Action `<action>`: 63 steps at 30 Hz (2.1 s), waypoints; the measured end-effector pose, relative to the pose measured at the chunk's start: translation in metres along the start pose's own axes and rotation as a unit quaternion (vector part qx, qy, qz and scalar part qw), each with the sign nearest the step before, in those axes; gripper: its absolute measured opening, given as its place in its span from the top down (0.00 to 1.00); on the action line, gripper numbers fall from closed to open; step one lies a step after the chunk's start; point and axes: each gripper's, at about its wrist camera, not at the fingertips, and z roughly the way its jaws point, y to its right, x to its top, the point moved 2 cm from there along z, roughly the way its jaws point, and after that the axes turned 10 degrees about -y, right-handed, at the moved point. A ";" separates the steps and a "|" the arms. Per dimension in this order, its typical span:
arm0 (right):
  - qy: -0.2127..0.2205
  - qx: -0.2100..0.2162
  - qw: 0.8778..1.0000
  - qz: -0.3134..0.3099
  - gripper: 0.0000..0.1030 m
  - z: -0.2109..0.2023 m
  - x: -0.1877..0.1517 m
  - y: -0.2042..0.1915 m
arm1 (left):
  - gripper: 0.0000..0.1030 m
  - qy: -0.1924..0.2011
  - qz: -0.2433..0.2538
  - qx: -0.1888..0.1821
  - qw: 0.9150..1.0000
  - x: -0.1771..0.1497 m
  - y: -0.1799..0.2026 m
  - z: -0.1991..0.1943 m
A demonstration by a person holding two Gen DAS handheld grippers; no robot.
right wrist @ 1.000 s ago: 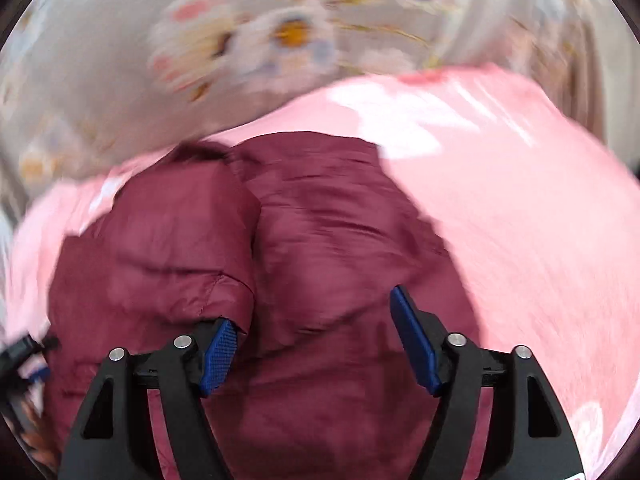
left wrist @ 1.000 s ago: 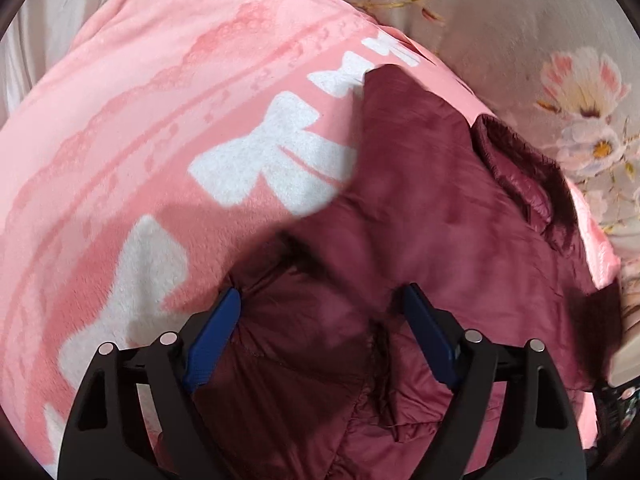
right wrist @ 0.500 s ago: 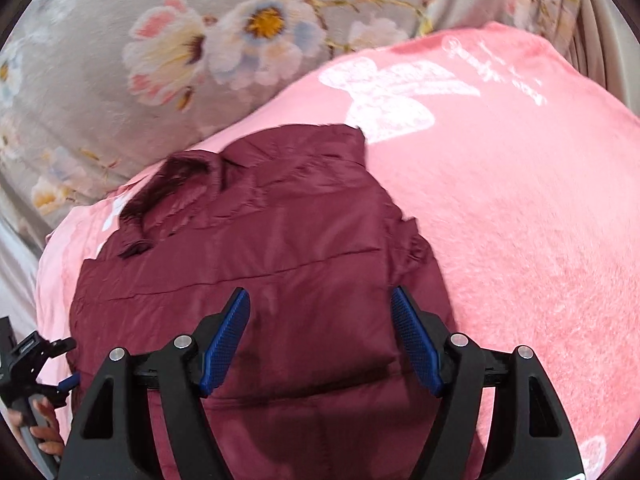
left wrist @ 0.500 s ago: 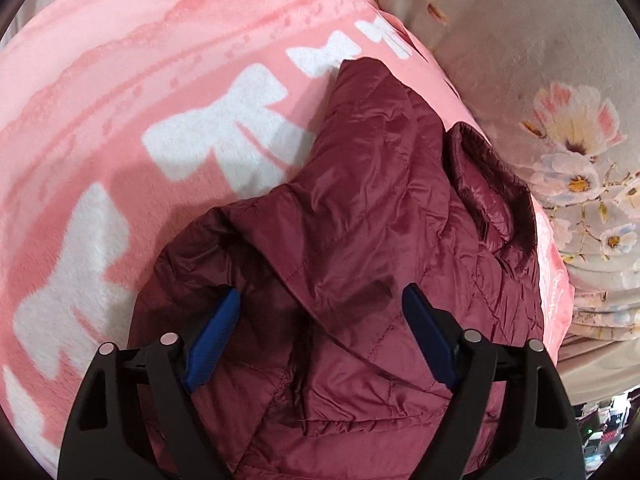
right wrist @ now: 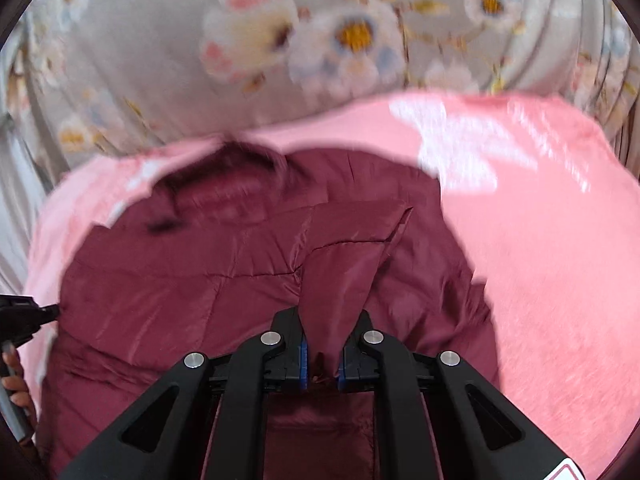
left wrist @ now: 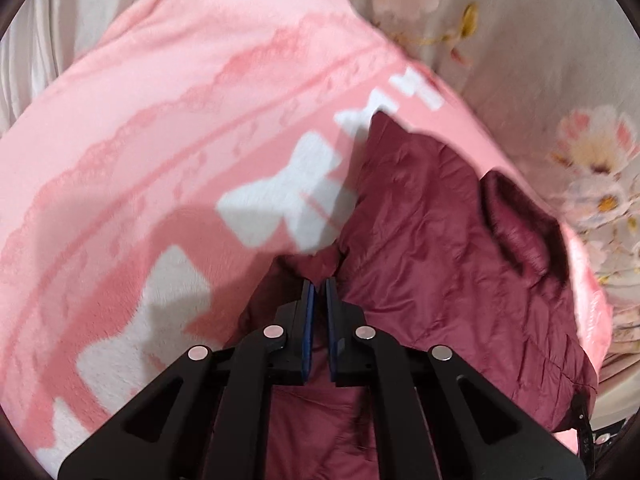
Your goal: Fold large clothes
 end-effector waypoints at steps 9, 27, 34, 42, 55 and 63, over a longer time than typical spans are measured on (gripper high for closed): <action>-0.031 -0.021 0.999 -0.004 0.92 0.027 -0.014 0.005 | 0.95 0.041 0.079 0.090 0.992 -0.020 0.012 0.025; -0.027 -0.080 0.996 -0.043 0.90 0.031 -0.016 -0.010 | 0.96 0.084 0.130 0.162 0.975 -0.034 0.030 0.031; -0.040 -0.049 0.998 -0.031 0.83 0.024 -0.013 -0.002 | 0.96 0.080 0.135 0.159 0.975 -0.034 0.029 0.027; 0.043 -0.079 0.996 0.020 0.54 -0.056 -0.015 0.015 | 0.93 0.101 0.155 0.113 0.976 -0.042 0.038 -0.042; -0.058 0.017 0.992 -0.109 0.95 0.028 -0.036 -0.104 | 0.93 0.049 0.270 0.118 0.954 -0.085 0.139 0.031; -0.047 0.004 0.992 -0.116 0.95 0.034 -0.045 -0.108 | 0.94 0.086 0.288 0.148 0.942 -0.100 0.140 0.041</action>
